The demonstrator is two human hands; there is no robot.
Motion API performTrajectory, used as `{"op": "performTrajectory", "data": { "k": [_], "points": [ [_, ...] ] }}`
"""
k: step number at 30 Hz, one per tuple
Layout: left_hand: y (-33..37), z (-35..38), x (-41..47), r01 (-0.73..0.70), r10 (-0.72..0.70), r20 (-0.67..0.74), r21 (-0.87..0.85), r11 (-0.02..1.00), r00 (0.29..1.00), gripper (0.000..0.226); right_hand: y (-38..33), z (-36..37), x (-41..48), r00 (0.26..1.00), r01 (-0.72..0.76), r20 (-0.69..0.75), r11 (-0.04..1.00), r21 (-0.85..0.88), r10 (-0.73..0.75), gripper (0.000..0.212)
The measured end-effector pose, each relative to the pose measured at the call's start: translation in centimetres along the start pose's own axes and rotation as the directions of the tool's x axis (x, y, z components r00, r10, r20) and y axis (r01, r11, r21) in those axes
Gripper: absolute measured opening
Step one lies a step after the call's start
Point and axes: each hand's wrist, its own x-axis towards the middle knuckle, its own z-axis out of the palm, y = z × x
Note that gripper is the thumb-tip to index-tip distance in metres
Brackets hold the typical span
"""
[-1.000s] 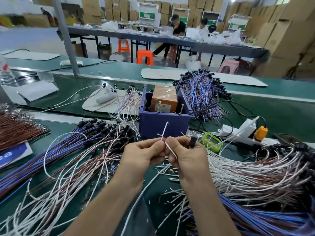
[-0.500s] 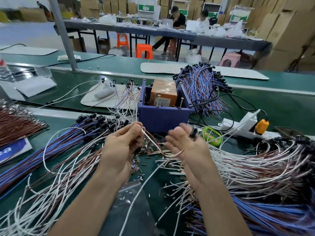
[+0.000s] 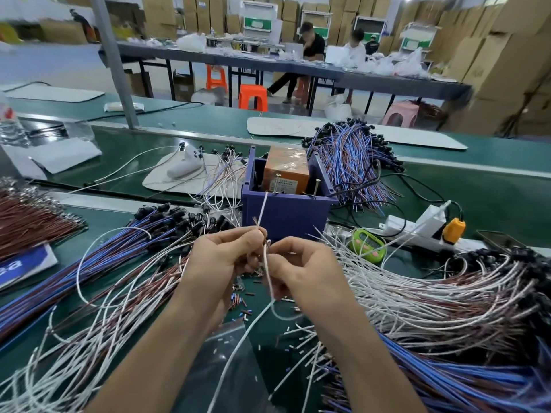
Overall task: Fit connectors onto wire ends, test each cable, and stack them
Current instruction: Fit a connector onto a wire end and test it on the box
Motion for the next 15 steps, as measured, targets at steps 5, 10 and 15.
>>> {"op": "performTrajectory", "data": {
  "k": [5,10,15],
  "points": [
    [-0.3,0.5,0.5,-0.12,0.169,-0.186,0.25,0.961,0.968,0.016,-1.3,-2.3,1.2,0.942,0.113,-0.335,0.921,0.372,0.02,0.026],
    [-0.3,1.9,1.8,-0.244,0.335,-0.246,0.334,0.91,0.91,0.017,-5.0,-6.3,3.4,0.855,0.329,-0.454,0.938,0.107,-0.249,0.014],
    [-0.2,1.9,3.2,-0.319,0.46,-0.233,0.463,0.827,0.857,0.014,-7.3,-10.6,6.1,0.837,0.291,-0.215,0.744,-0.602,-0.502,0.014]
  ]
}}
